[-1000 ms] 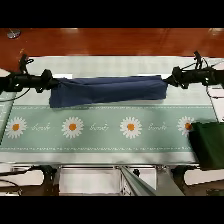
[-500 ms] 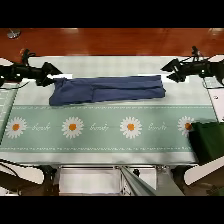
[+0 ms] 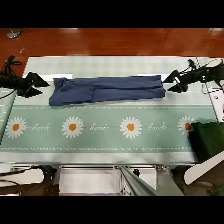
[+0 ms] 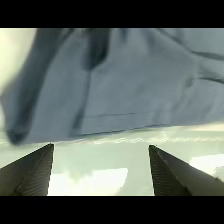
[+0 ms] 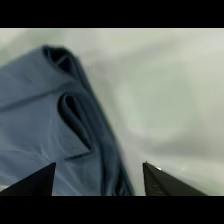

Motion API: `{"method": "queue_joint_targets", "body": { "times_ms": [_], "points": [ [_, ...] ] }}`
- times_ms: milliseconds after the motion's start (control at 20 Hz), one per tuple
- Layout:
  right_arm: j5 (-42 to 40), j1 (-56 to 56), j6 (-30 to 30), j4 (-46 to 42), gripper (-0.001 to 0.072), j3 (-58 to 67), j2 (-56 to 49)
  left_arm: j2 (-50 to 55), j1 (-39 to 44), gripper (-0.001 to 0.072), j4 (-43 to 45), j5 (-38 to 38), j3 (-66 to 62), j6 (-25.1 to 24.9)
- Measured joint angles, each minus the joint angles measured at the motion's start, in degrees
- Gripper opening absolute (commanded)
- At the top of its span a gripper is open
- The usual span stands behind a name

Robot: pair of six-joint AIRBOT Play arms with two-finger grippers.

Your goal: Fold the shirts.

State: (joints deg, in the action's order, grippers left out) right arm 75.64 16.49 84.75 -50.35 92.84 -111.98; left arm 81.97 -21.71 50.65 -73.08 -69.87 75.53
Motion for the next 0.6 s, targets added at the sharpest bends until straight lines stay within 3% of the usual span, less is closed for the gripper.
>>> {"method": "queue_joint_targets", "body": {
  "times_ms": [50, 100, 150, 200, 350, 400, 450, 600],
  "points": [
    [0.52, -0.92, -0.04, 0.24, 0.0618, 0.04, -0.42, -3.13, 0.81, 0.07, -1.31, 0.33, 2.45, -0.48],
    [1.11, -1.81, -0.07, 0.55, 0.0537, 0.07, -0.83, -5.9, 1.95, 0.07, -2.45, 1.36, 4.52, -0.94],
    [1.09, -2.6, -0.13, 0.22, 0.0329, 0.07, -1.09, -8.09, 3.28, 0.0699, -3.1, 2.69, 6.08, -1.25],
    [1.05, -3.37, -0.28, -0.17, 0.0013, 0.0, -1.44, -9.99, 5.14, 0.07, -3.82, 3.32, 7.34, -1.62],
    [1.62, -4.7, -2.62, 1.7, 0.0022, 0.0, -1.2, -12.35, 11.76, 0.0665, -4.94, 6.23, 9.31, -2.05],
    [2.32, -4.9, -3.37, 1.7, 0.0022, 0.0, -0.59, -12.46, 14.23, 0.0389, -5.09, 7.63, 9.66, -2.08],
    [3.19, -5.07, -4.09, 1.25, 0.0022, 0.0, 0.81, -12.39, 16.39, 0.0028, -5.25, 8.61, 9.88, -2.23],
    [4.33, -5.27, -5.44, -2.82, 0.0022, -1.33, 7.41, -11.3, 23.32, 0.0026, -5.75, 11.74, 10.27, -3.34]
  ]
}}
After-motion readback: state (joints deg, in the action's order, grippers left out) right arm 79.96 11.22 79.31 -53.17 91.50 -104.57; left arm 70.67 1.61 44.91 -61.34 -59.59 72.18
